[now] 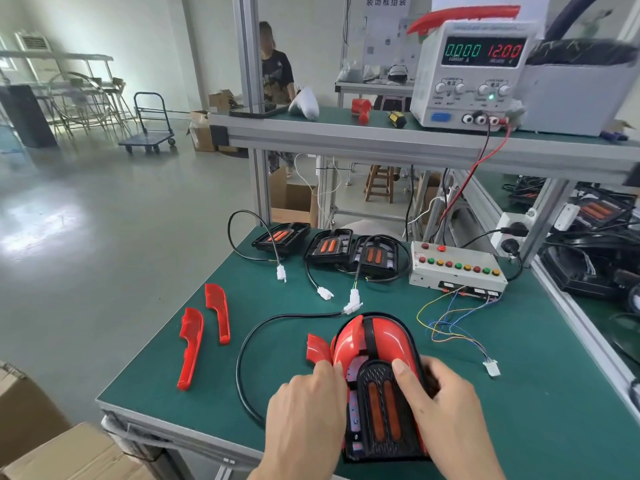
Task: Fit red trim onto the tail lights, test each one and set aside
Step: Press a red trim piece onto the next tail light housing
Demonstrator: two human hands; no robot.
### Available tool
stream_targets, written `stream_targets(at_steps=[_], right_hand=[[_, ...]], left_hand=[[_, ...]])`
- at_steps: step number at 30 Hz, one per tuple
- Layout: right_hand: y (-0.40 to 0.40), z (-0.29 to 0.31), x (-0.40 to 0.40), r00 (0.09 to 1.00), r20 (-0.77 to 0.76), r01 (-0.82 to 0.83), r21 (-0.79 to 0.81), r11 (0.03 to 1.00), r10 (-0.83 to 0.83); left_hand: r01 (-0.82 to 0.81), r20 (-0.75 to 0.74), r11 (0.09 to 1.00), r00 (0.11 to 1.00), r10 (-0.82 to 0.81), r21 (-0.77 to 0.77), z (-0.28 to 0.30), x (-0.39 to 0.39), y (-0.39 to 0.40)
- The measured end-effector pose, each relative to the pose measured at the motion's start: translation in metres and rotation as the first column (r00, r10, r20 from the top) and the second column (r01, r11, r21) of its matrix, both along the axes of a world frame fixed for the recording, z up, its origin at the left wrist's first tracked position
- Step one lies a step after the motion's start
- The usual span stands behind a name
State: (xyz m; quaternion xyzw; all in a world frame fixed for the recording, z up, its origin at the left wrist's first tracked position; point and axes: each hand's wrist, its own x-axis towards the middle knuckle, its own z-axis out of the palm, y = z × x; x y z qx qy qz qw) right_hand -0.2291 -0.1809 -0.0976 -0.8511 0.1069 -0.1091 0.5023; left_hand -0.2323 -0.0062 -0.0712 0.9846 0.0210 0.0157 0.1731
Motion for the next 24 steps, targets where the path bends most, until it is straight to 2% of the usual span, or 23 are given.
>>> stream_targets(at_steps=[6, 10, 14, 18, 21, 24], right_hand=[[0.004, -0.003, -0.001, 1.0, -0.006, 0.002, -0.012, 1.0, -0.003], [0.003, -0.003, 0.0, 1.0, -0.011, -0.001, 0.029, 1.0, 0.001], [0.005, -0.003, 0.0, 1.0, -0.013, -0.026, 0.053, 0.998, 0.027], [0.008, -0.004, 0.001, 0.999, -0.01, -0.034, 0.06, 0.998, 0.035], [0.007, -0.005, 0.001, 0.999, -0.012, -0.037, 0.065, 0.997, 0.038], [0.007, -0.006, 0.001, 0.999, -0.01, -0.039, 0.068, 0.997, 0.04]], left_hand=[[0.007, -0.035, 1.0, 0.999, -0.007, -0.01, -0.011, -0.003, -0.011], [-0.02, 0.133, 0.993, 0.99, 0.035, -0.112, -0.019, -0.004, -0.01], [0.08, 0.34, 0.954, 0.94, 0.024, -0.29, -0.015, 0.001, -0.003], [0.209, 0.438, 0.934, 0.897, -0.065, -0.29, -0.014, 0.012, -0.001], [0.231, 0.481, 0.91, 0.876, -0.041, -0.344, -0.017, 0.015, -0.001], [0.251, 0.542, 0.918, 0.839, -0.048, -0.307, -0.022, 0.015, -0.003]])
